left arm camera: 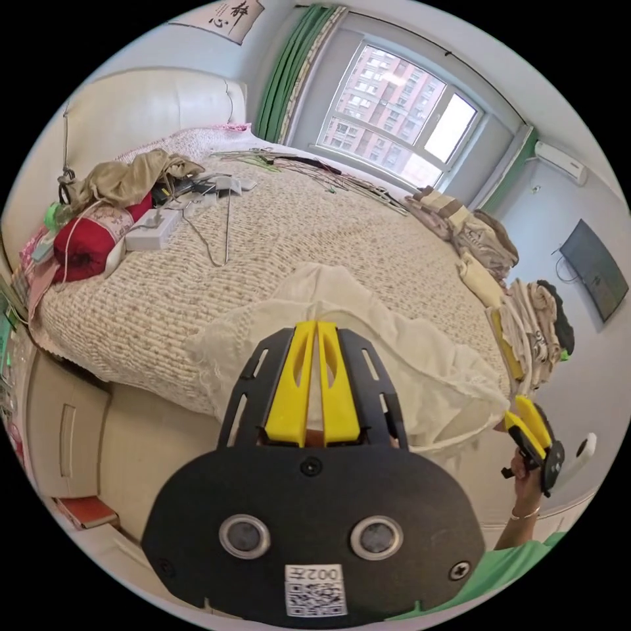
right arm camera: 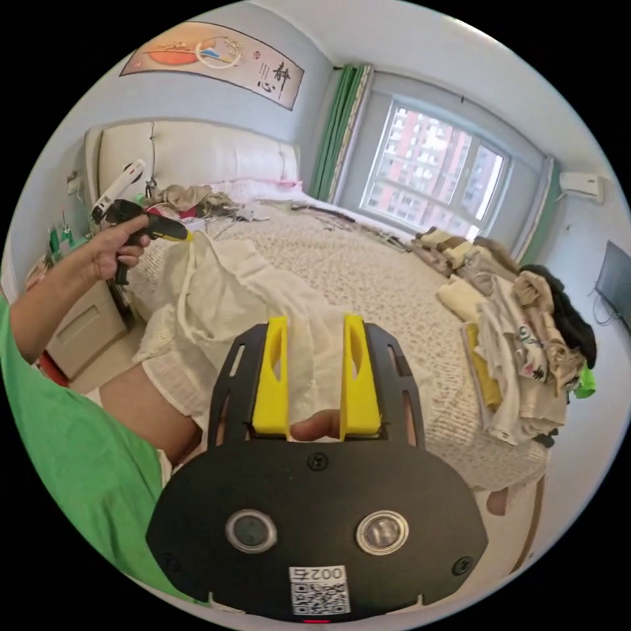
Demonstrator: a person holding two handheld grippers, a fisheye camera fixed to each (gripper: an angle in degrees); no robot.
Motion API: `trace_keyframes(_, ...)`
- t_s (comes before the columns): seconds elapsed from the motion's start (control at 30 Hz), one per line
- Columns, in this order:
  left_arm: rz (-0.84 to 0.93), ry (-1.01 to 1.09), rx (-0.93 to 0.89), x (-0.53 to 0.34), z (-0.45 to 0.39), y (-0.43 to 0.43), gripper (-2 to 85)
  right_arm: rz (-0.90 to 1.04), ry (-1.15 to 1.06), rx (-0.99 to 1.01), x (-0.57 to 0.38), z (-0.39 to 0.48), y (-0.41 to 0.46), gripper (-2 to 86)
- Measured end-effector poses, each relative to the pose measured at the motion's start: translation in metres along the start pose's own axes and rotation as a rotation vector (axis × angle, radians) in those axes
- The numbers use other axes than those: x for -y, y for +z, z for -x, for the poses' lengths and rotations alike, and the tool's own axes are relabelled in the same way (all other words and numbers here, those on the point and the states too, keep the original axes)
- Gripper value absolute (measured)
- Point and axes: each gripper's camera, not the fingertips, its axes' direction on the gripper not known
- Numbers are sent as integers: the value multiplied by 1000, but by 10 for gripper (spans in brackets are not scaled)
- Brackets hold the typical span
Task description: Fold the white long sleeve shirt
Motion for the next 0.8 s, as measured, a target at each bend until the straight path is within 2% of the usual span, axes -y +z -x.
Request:
trace_keyframes(0.2, -17, -2, -31, 1, 2, -11, -10, -62, 47, 133, 26, -7, -33, 92)
trace_keyframes(0.3, -22, 10, -35, -1, 0, -15, -10, 93, -13, 73, 36, 6, -9, 100)
trace_keyframes(0.4, -28, 13, -38, -4, 3, -21, -10, 189, -24, 83, 40, 11, 10, 60)
trace_keyframes(0.5, -27, 6, -48, -6, 9, -26, -10, 165, 27, 263, 50, 4, 3, 4)
trace_keyframes(0.6, -27, -3, -85, -7, 15, -29, -10, 30, 175, 576, 59, -23, -11, -2)
trace_keyframes(0.67, -29, 1, -113, -7, 17, -30, -10, -51, 331, 865, 58, -58, -3, 8)
trace_keyframes(0.73, -34, 1, -116, -8, 21, -32, -10, -60, 473, 946, 51, -85, 12, 26)
trace_keyframes(0.8, -34, -7, -108, -8, 25, -32, -10, -37, 588, 898, 41, -104, 23, 64)
